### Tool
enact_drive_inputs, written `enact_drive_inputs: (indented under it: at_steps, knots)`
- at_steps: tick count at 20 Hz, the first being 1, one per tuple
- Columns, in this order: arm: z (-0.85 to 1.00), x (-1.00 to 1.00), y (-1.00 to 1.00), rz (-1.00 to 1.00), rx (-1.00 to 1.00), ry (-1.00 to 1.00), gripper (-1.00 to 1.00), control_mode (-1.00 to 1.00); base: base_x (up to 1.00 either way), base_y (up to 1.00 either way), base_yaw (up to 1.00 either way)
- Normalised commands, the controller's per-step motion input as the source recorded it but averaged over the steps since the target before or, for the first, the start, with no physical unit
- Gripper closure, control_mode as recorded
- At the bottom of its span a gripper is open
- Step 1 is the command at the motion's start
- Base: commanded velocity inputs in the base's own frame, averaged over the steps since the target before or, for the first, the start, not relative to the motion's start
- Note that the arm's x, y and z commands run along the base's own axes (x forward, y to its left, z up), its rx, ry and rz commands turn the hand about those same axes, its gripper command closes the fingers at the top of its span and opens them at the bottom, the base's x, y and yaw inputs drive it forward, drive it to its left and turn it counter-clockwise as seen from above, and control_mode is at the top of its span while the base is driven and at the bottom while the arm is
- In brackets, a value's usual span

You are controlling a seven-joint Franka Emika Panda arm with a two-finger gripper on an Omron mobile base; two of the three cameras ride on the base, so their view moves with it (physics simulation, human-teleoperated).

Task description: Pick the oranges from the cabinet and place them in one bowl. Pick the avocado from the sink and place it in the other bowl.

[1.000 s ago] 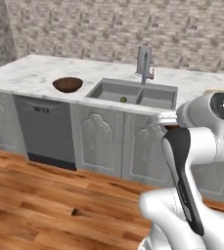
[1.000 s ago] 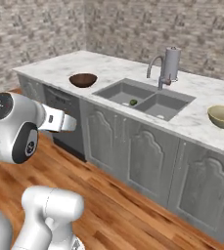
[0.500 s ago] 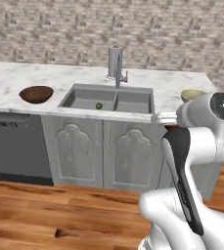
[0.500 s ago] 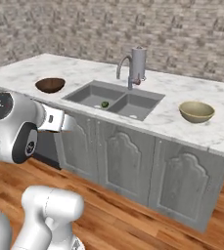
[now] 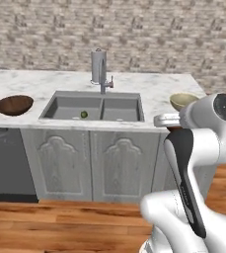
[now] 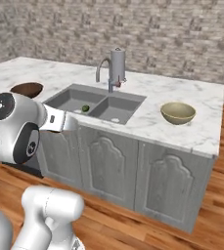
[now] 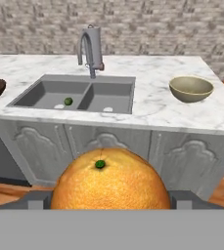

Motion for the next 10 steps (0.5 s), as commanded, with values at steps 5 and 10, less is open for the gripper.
enact_drive_inputs:
  at_steps: [5,10]
  knots:
    - [0.00,0.00,0.00,0.00,0.00,0.00,1.00,1.00,0.37,-0.18,-0.06]
    - [0.00,0.00,0.00,0.00,0.00,0.00,1.00,1.00,0.34,-0.24,-0.05]
